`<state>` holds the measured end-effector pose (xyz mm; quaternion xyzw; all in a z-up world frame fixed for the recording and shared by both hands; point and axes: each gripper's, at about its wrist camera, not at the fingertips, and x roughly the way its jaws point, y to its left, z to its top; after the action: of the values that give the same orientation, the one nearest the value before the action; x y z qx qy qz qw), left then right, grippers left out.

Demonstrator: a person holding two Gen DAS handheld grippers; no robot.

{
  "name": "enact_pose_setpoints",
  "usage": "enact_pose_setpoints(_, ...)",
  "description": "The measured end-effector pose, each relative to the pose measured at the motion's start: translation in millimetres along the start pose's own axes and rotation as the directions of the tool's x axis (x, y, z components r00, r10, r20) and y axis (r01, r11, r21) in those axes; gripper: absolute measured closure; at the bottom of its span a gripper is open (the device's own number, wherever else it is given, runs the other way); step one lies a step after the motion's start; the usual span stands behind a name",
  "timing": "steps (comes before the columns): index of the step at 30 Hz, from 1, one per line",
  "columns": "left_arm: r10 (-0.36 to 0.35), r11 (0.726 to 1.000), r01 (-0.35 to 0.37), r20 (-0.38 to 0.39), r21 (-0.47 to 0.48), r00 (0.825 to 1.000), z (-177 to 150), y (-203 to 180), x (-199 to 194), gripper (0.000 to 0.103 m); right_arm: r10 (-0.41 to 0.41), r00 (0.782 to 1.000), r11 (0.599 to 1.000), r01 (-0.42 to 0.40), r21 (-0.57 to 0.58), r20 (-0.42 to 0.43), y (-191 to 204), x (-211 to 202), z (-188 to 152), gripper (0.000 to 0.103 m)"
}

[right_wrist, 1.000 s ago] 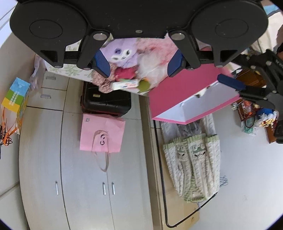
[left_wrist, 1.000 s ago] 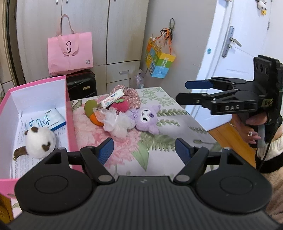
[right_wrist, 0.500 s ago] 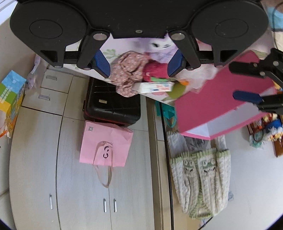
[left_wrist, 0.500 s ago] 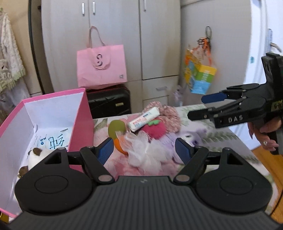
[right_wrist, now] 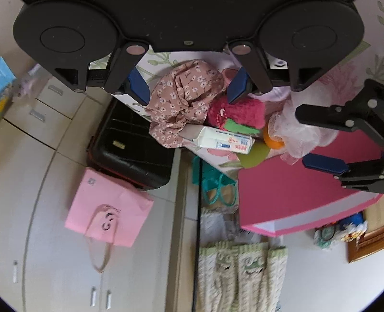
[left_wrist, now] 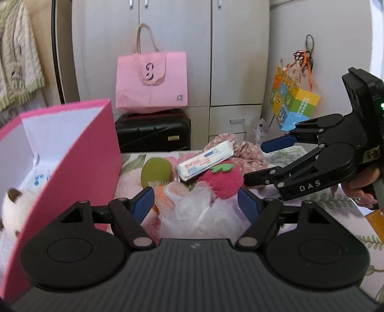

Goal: Organize soft objects
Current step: 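Move the left gripper back to the mesh bath puff, then grasp the mesh puff with the left gripper while the right gripper grasps the pink scrunchie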

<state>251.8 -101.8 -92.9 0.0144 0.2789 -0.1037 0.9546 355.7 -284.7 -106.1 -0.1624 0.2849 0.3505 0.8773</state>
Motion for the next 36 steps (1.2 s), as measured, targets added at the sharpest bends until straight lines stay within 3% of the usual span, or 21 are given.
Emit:
enact_pose_setpoints(6,-0.074,0.994,0.069,-0.062,-0.082,0.995,-9,9,8,0.031,0.042,0.999,0.999,-0.042,0.020,-0.016,-6,20,-4,0.027)
enact_pose_setpoints(11,-0.094,0.989,0.082,-0.092,-0.121,0.991,-15,11,17,0.047,0.041,0.999,0.997,-0.041,0.070,0.000,-6,24,-10,0.032)
enact_pose_setpoints(14,-0.110,0.986,0.099,-0.082,-0.134,0.991,-15,11,16,0.054,0.050,0.999,0.996,-0.051,0.073,0.010,-1,20,-12,0.055)
enact_pose_setpoints(16,-0.106,0.988,0.097,-0.073,-0.122,0.992,-15,10,13,0.057,0.043,0.999,0.997,-0.044,0.069,0.012,5,18,-11,0.076)
enact_pose_setpoints(19,-0.113,0.987,0.104,-0.069,-0.122,0.991,-15,11,11,0.059,0.027,1.000,0.996,-0.027,0.082,0.010,13,14,-12,0.084)
enact_pose_setpoints(25,-0.137,0.983,0.129,-0.051,-0.132,0.989,-19,16,3,0.061,0.001,1.000,0.992,-0.003,0.127,0.021,30,-3,-17,0.087)
enact_pose_setpoints(36,-0.161,0.976,0.157,-0.021,-0.148,0.987,-23,18,-19,0.063,-0.171,0.985,0.979,0.165,0.122,0.036,52,-38,-20,0.088)
